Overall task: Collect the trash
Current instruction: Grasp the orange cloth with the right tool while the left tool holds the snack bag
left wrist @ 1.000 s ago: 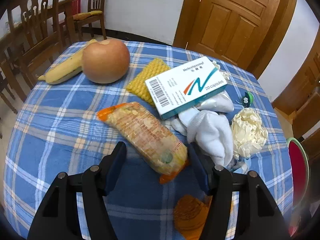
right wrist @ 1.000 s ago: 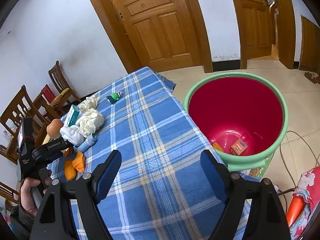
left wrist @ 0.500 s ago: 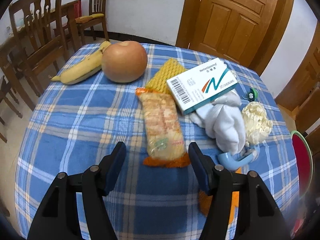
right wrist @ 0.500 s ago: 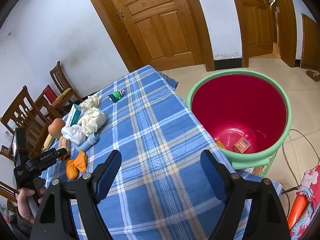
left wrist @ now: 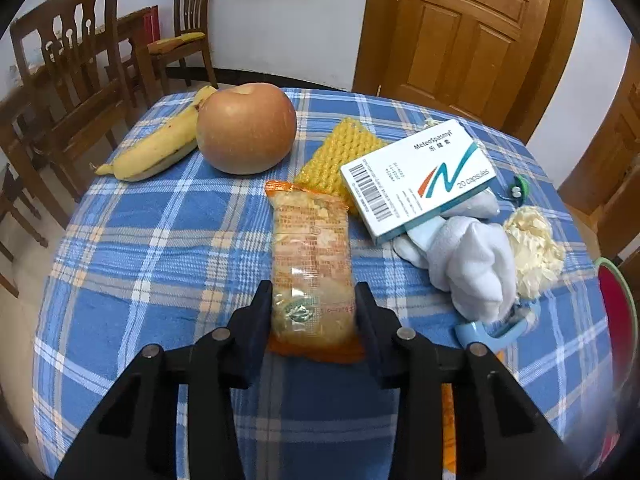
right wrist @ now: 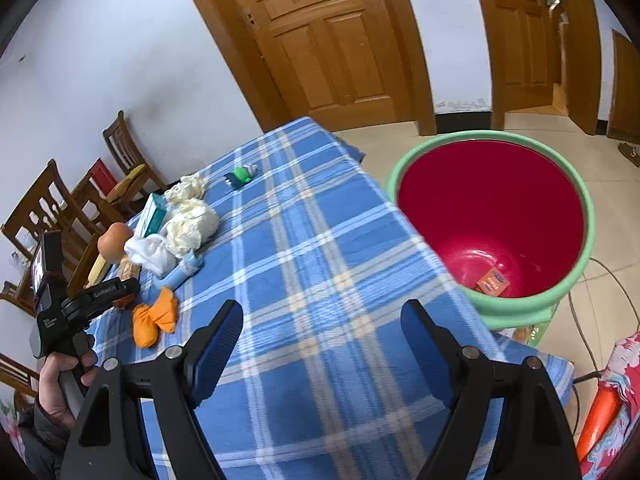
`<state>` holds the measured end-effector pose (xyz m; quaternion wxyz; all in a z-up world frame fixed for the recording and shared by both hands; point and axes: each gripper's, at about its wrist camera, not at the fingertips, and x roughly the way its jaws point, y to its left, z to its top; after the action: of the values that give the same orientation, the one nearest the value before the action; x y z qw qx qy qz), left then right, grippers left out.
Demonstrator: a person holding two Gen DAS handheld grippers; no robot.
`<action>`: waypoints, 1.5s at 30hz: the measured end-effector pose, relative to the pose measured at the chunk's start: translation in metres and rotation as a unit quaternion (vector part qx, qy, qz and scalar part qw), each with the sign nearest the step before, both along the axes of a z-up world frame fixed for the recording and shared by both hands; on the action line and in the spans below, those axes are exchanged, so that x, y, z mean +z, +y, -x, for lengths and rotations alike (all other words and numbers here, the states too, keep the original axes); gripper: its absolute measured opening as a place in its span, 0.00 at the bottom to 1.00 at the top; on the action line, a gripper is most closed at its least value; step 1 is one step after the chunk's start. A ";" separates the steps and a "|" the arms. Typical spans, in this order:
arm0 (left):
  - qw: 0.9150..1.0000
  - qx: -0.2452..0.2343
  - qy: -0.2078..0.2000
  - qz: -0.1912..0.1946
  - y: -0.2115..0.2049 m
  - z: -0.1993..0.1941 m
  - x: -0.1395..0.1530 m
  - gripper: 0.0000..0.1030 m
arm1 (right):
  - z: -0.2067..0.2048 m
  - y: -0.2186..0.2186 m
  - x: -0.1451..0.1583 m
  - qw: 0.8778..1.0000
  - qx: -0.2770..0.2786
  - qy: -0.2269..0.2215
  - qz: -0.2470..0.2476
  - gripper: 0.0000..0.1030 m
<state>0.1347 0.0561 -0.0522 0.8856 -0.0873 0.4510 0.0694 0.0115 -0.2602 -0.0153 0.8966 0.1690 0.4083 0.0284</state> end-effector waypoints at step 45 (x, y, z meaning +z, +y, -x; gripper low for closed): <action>0.996 0.012 -0.032 0.087 0.060 0.096 0.012 0.39 | -0.052 0.189 -0.026 0.975 0.211 0.020 0.066 0.55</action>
<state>0.0385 0.1162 -0.0400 0.8876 -0.1715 0.4257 0.0383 0.0632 -0.0713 -0.0414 0.8711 0.0203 0.4537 0.1870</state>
